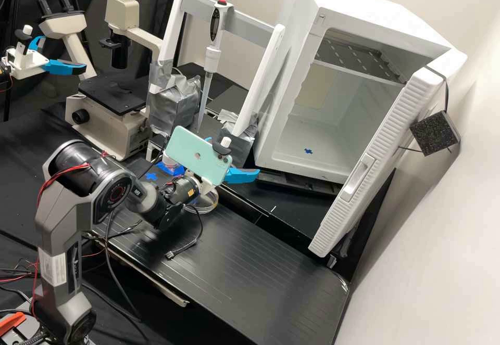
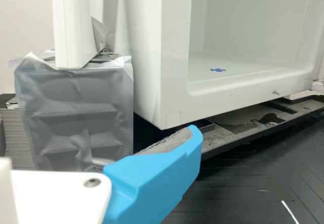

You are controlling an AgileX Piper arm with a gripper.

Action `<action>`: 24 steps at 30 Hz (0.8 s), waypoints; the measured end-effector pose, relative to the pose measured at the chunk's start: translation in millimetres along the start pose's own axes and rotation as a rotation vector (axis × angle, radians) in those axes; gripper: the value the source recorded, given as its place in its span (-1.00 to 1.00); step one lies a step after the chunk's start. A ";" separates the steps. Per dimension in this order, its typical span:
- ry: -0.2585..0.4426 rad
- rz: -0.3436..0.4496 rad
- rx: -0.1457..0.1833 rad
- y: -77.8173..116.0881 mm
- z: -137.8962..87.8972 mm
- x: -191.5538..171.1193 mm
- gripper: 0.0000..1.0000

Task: Move the petri dish to the incubator

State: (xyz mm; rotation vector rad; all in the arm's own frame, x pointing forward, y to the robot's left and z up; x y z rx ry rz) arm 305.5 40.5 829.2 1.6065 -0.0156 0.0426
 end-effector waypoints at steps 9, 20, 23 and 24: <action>0.001 0.001 0.000 -0.2 0.2 -0.4 1.00; 0.117 0.117 0.012 15.3 4.5 -78.8 1.00; 0.130 0.120 0.019 15.6 6.4 -102.2 1.00; 0.135 0.117 0.021 14.8 6.8 -110.2 1.00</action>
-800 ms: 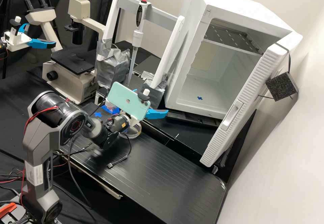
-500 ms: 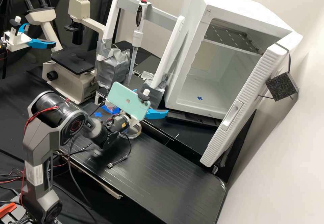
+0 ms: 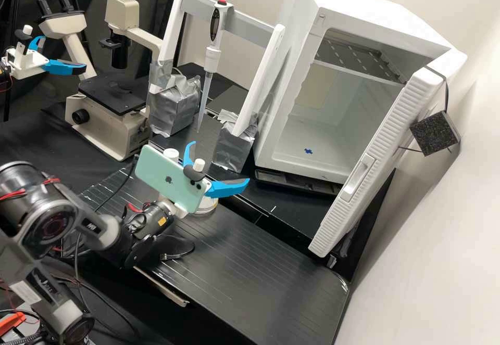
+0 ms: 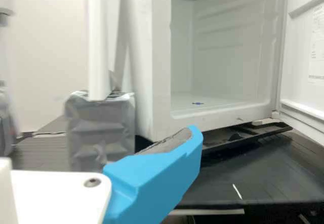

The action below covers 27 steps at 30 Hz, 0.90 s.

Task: Move the petri dish to the incubator

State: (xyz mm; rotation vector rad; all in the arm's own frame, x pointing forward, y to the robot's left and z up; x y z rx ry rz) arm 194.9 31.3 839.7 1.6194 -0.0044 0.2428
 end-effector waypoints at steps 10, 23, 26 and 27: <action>0.062 -0.065 -0.051 2.3 -2.5 -33.6 1.00; -0.045 -0.218 -0.046 -10.6 26.2 -31.0 1.00; -0.052 -0.231 -0.062 -9.3 29.2 -32.5 1.00; -0.054 -0.235 -0.067 -8.7 30.1 -33.2 1.00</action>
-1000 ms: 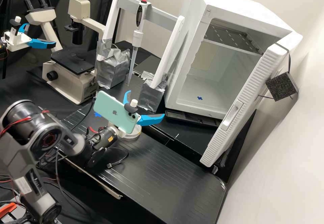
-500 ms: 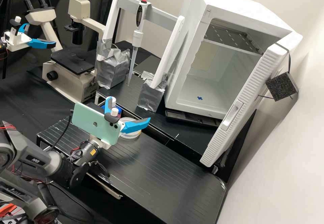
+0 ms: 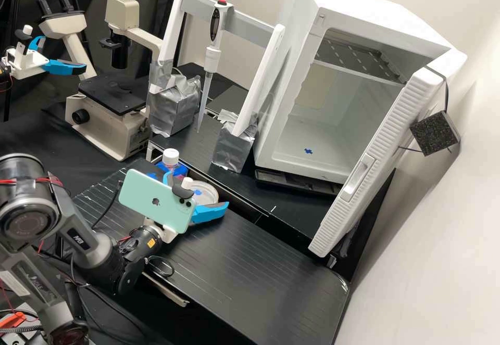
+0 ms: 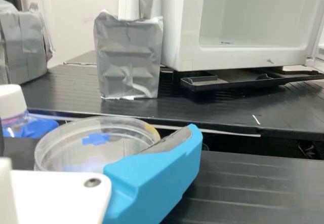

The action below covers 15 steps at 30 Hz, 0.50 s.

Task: Move the petri dish to the incubator

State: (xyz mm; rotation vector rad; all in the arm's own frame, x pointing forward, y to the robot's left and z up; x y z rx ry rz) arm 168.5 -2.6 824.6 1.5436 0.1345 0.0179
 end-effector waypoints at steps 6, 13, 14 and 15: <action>0.000 -0.015 -0.002 -1.3 1.0 0.0 1.00; 0.002 -0.001 0.001 -7.3 2.9 7.8 1.00; 0.001 0.012 0.001 -6.8 3.4 8.4 1.00; 0.001 0.020 0.003 -6.3 3.9 8.7 1.00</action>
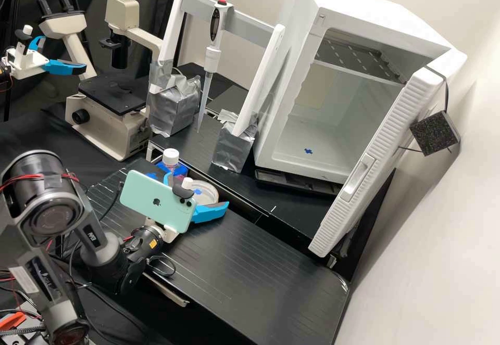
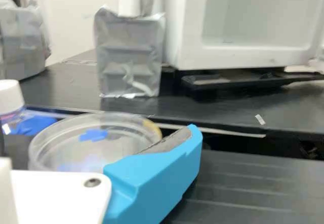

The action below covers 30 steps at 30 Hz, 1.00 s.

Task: Move the petri dish to the incubator

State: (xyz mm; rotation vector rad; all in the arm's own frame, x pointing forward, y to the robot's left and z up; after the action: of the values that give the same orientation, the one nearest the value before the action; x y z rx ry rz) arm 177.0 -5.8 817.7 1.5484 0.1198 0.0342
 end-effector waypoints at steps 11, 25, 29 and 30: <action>-0.027 0.026 0.004 3.7 6.1 -1.1 1.00; -0.024 0.019 -0.083 3.0 5.1 -0.9 1.00; -0.030 0.027 -0.092 3.2 5.6 -0.4 -1.00; -0.033 0.024 -0.090 2.7 6.2 -0.2 -1.00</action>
State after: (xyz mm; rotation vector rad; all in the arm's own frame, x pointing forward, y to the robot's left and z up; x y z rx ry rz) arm 177.6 -11.9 820.6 1.4596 0.0723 0.0329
